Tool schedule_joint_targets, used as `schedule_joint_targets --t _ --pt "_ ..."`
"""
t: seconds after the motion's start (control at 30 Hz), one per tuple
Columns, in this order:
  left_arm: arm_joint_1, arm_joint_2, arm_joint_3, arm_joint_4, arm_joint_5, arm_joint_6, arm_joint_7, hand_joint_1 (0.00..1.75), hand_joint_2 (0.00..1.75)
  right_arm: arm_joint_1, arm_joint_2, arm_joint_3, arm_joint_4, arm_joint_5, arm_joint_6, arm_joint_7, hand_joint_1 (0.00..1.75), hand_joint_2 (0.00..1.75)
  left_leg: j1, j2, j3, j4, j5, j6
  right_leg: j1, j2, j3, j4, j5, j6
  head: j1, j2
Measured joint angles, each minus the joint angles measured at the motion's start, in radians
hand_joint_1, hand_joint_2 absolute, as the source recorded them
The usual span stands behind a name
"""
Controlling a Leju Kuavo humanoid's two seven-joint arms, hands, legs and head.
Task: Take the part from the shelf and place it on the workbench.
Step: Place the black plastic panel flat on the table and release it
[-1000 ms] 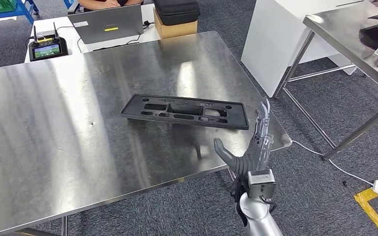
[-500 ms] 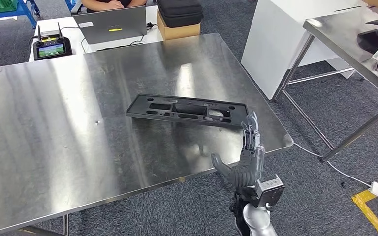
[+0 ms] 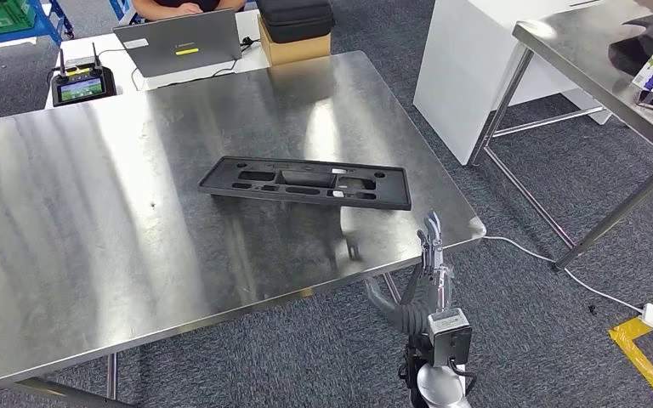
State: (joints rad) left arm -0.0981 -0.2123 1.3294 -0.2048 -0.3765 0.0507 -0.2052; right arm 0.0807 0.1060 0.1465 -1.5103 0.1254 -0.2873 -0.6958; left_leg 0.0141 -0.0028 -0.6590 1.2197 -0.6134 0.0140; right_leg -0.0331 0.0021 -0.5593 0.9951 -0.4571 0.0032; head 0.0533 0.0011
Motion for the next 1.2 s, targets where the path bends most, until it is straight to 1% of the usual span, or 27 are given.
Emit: schedule_joint_targets --t 0.03,0.07,0.1,0.17,0.23,0.27,0.37,0.43,0.5,0.53,0.57,0.6,0.63,0.67,0.73,0.77,0.8,0.87,0.9,0.93,1.0,1.03,1.07,1.1,1.13,1.17,1.2 --pt "0.000 0.000 0.000 0.000 0.000 0.000 0.000 0.00 0.00 0.001 0.001 -0.001 0.002 0.000 0.000 0.000 0.00 1.75 0.000 0.000 -0.011 0.048 -0.022 -0.002 0.002 -0.001 -0.009 0.000 0.006 -0.001 0.000 0.000" --pt "0.000 0.000 0.000 0.000 0.000 0.000 0.000 0.00 0.00 0.003 0.001 -0.001 0.004 0.000 0.000 0.000 0.00 1.75 0.000 0.000 -0.009 0.068 -0.025 -0.002 0.004 -0.002 -0.017 0.001 0.012 -0.001 0.000 0.000" --pt "0.000 0.000 0.000 0.000 0.000 0.000 0.000 0.00 0.00 0.004 0.001 -0.002 0.006 0.000 0.000 0.000 0.00 1.75 0.000 0.000 0.011 0.054 -0.009 -0.001 0.004 -0.002 -0.024 0.001 0.018 0.002 0.000 0.000" --pt "0.000 0.000 0.000 0.000 0.000 0.000 0.000 0.00 0.00 0.004 0.001 -0.003 0.008 0.000 0.000 0.000 0.00 1.75 0.001 0.000 0.104 -0.071 0.042 0.005 0.004 -0.002 -0.034 0.002 0.028 0.009 0.000 0.000" --pt "-0.002 0.000 0.000 0.000 0.000 0.000 0.002 0.00 0.00 0.004 0.002 -0.005 0.008 0.001 0.000 0.005 0.00 1.75 -0.001 -0.003 0.187 -0.195 0.068 0.012 0.008 -0.002 -0.038 0.002 0.039 0.021 0.001 0.000" --pt "-0.003 0.000 0.000 0.000 0.000 -0.001 0.004 0.00 0.00 0.004 0.003 -0.006 0.008 0.002 0.000 0.009 0.00 1.75 -0.004 -0.004 0.202 -0.221 0.069 0.015 0.010 -0.002 -0.039 0.002 0.044 0.029 0.001 0.000" --pt "-0.002 0.000 0.000 0.000 -0.001 -0.002 0.015 0.00 0.00 0.008 0.006 -0.011 0.001 0.011 0.002 0.026 0.00 1.75 -0.011 -0.001 0.186 -0.229 0.085 0.033 0.014 -0.002 -0.044 0.002 0.056 0.052 0.002 0.000" --pt "-0.003 0.000 0.000 0.000 -0.001 -0.002 0.022 0.00 0.00 0.011 0.006 -0.017 -0.005 0.017 0.007 0.035 0.00 0.87 -0.011 0.004 0.165 -0.236 0.107 0.051 0.016 -0.002 -0.070 0.051 0.012 0.048 0.004 0.000" --pt "-0.003 0.000 0.000 0.000 -0.002 -0.002 0.023 0.00 0.00 0.013 0.006 -0.021 -0.006 0.023 0.012 0.042 0.00 0.00 -0.014 0.008 0.140 -0.236 0.127 0.064 0.015 -0.002 -0.114 0.176 -0.074 0.036 0.007 0.000" --pt "-0.003 0.000 0.000 0.000 -0.002 -0.003 0.023 0.00 0.00 0.015 0.006 -0.022 -0.006 0.029 0.014 0.045 0.00 0.00 -0.017 0.011 0.127 -0.235 0.138 0.067 0.014 -0.002 -0.131 0.242 -0.106 0.036 0.007 0.000" --pt "-0.003 0.000 0.000 0.000 -0.002 -0.005 0.022 0.00 0.00 0.017 0.006 -0.022 -0.006 0.035 0.015 0.047 0.00 0.00 -0.019 0.012 0.113 -0.235 0.148 0.068 0.014 -0.002 -0.133 0.284 -0.120 0.041 0.007 0.000" --pt "-0.002 0.000 0.000 0.000 -0.002 -0.007 0.021 0.00 0.00 0.020 0.005 -0.022 -0.006 0.042 0.015 0.048 0.00 0.00 -0.023 0.013 0.101 -0.234 0.157 0.069 0.015 -0.002 -0.118 0.290 -0.117 0.049 0.007 0.000" --pt "-0.002 0.000 0.000 0.000 -0.002 -0.010 0.019 0.00 0.00 0.022 0.005 -0.022 -0.007 0.050 0.016 0.049 0.00 0.00 -0.026 0.013 0.091 -0.234 0.166 0.068 0.017 -0.002 -0.081 0.255 -0.102 0.056 0.007 0.000" --pt "-0.002 0.000 -0.001 0.000 -0.002 -0.013 0.018 0.00 0.00 0.023 0.006 -0.022 -0.008 0.057 0.015 0.049 0.00 0.00 -0.029 0.013 0.084 -0.233 0.174 0.068 0.019 -0.002 -0.027 0.185 -0.083 0.058 0.007 0.000" --pt "-0.003 -0.002 -0.001 0.000 -0.002 -0.017 0.015 0.00 0.00 0.025 0.006 -0.022 -0.014 0.070 0.015 0.050 0.00 0.00 -0.034 0.013 0.075 -0.232 0.190 0.062 0.029 -0.003 0.081 0.027 -0.067 0.046 0.007 0.000" --pt "-0.003 -0.003 -0.001 0.000 -0.002 -0.019 0.015 0.00 0.00 0.026 0.007 -0.022 -0.018 0.074 0.014 0.050 0.00 0.00 -0.036 0.013 0.073 -0.232 0.199 0.058 0.034 -0.004 0.111 -0.023 -0.064 0.037 0.007 0.000" --pt "-0.002 -0.004 -0.001 0.000 -0.003 -0.019 0.015 0.00 0.00 0.027 0.008 -0.022 -0.021 0.076 0.014 0.051 0.00 0.00 -0.036 0.013 0.071 -0.233 0.207 0.054 0.039 -0.005 0.119 -0.046 -0.064 0.030 0.007 0.000" --pt "-0.002 -0.004 -0.001 0.000 -0.003 -0.019 0.014 0.00 0.00 0.029 0.009 -0.022 -0.024 0.077 0.014 0.051 0.00 0.00 -0.035 0.012 0.065 -0.232 0.213 0.042 0.032 -0.006 0.106 -0.053 -0.048 0.017 0.008 0.000" --pt "-0.001 -0.004 -0.001 0.000 -0.003 -0.019 0.014 0.00 0.00 0.029 0.010 -0.023 -0.025 0.078 0.014 0.052 0.00 0.00 -0.033 0.009 0.058 -0.221 0.198 0.035 0.025 -0.008 0.099 -0.056 -0.040 0.006 0.007 0.000" --pt "-0.001 -0.003 -0.001 0.000 -0.003 -0.019 0.014 0.00 0.00 0.030 0.012 -0.023 -0.025 0.079 0.014 0.052 0.00 0.00 -0.030 0.006 0.049 -0.195 0.164 0.027 0.018 -0.010 0.091 -0.059 -0.029 -0.006 0.006 0.000" --pt "-0.001 -0.002 -0.001 0.000 -0.004 -0.019 0.014 0.00 0.00 0.032 0.015 -0.022 -0.025 0.082 0.014 0.052 0.00 0.00 -0.019 0.001 0.021 -0.094 0.064 0.010 0.014 -0.012 0.068 -0.060 -0.007 -0.017 0.004 0.000" --pt "-0.001 -0.001 -0.001 0.000 -0.005 -0.019 0.014 0.00 0.00 0.032 0.017 -0.022 -0.025 0.084 0.014 0.052 0.00 0.00 -0.012 0.001 0.008 -0.033 0.025 0.001 0.014 -0.013 0.055 -0.058 0.004 -0.017 0.003 0.000" --pt "-0.001 -0.001 -0.001 0.000 -0.006 -0.019 0.015 0.00 0.00 0.033 0.017 -0.023 -0.025 0.086 0.015 0.053 0.00 0.00 -0.004 0.001 0.002 0.015 0.012 -0.007 0.013 -0.013 0.041 -0.055 0.015 -0.013 0.003 0.000" --pt "-0.001 0.000 -0.001 0.000 -0.006 -0.019 0.016 0.00 0.00 0.033 0.017 -0.023 -0.025 0.089 0.016 0.053 0.00 0.00 0.004 0.001 0.008 0.037 0.023 -0.016 0.010 -0.014 0.025 -0.050 0.025 -0.007 0.003 0.000" --pt "-0.001 0.001 -0.001 0.000 -0.007 -0.018 0.017 0.00 0.00 0.034 0.018 -0.023 -0.025 0.090 0.017 0.054 0.00 0.00 0.012 0.001 0.031 0.023 0.052 -0.024 0.005 -0.014 0.009 -0.041 0.033 0.000 0.003 0.000" --pt "-0.001 0.001 -0.002 0.000 -0.007 -0.017 0.018 0.00 0.00 0.034 0.018 -0.023 -0.025 0.091 0.018 0.055 0.00 0.00 0.020 0.001 0.072 -0.024 0.082 -0.034 0.000 -0.014 -0.010 -0.029 0.039 0.008 0.003 0.000" --pt "-0.002 0.001 -0.002 0.000 -0.008 -0.015 0.020 0.00 0.00 0.034 0.018 -0.023 -0.025 0.092 0.019 0.056 0.00 0.00 0.024 -0.001 0.118 -0.088 0.091 -0.044 -0.003 -0.014 -0.028 -0.015 0.044 0.015 0.001 0.000"
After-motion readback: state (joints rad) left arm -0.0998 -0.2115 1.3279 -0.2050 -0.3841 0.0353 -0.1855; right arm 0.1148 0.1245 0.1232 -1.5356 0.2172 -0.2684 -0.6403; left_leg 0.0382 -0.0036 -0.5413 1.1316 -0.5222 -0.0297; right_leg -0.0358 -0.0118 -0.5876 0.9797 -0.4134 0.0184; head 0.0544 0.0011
